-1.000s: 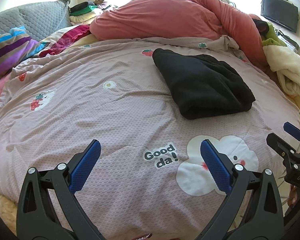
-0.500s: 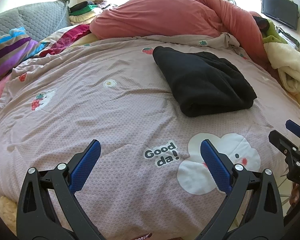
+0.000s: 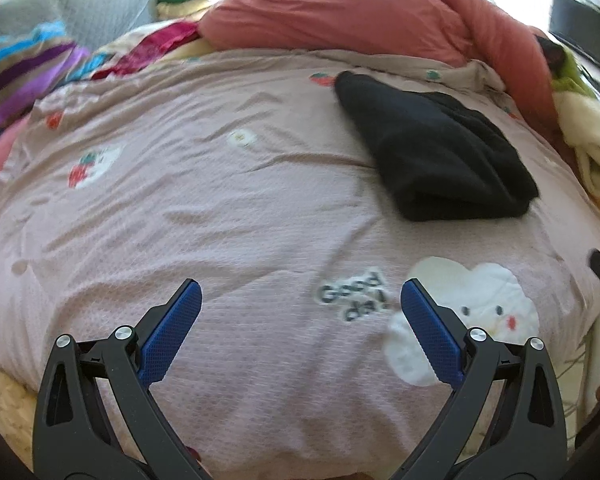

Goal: Fold small clothes

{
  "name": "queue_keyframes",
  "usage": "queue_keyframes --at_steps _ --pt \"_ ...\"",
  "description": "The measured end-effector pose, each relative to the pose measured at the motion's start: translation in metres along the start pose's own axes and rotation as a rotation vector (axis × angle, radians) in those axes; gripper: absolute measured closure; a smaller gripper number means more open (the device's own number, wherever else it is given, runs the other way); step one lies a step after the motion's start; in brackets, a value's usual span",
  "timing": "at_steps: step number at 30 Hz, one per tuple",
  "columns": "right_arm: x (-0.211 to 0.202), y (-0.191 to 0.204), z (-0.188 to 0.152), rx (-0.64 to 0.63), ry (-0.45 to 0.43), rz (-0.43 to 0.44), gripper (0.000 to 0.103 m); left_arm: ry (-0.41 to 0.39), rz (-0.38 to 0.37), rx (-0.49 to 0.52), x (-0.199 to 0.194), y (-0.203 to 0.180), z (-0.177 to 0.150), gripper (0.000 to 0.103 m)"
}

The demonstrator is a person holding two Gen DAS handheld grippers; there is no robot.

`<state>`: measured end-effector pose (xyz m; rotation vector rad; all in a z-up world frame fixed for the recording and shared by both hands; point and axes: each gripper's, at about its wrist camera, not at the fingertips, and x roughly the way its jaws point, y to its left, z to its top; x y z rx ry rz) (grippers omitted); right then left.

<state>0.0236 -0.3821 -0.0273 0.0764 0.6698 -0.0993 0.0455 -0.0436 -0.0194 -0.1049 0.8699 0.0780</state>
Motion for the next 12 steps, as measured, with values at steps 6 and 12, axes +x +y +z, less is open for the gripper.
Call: queue_keyframes --at_steps 6,12 --pt "0.008 -0.116 -0.008 0.221 0.011 -0.345 0.005 -0.004 0.071 -0.220 0.005 0.097 0.031 0.010" --pt "0.022 -0.254 -0.039 0.482 0.152 -0.643 0.005 -0.046 0.398 -0.507 0.005 0.261 0.064 0.010"
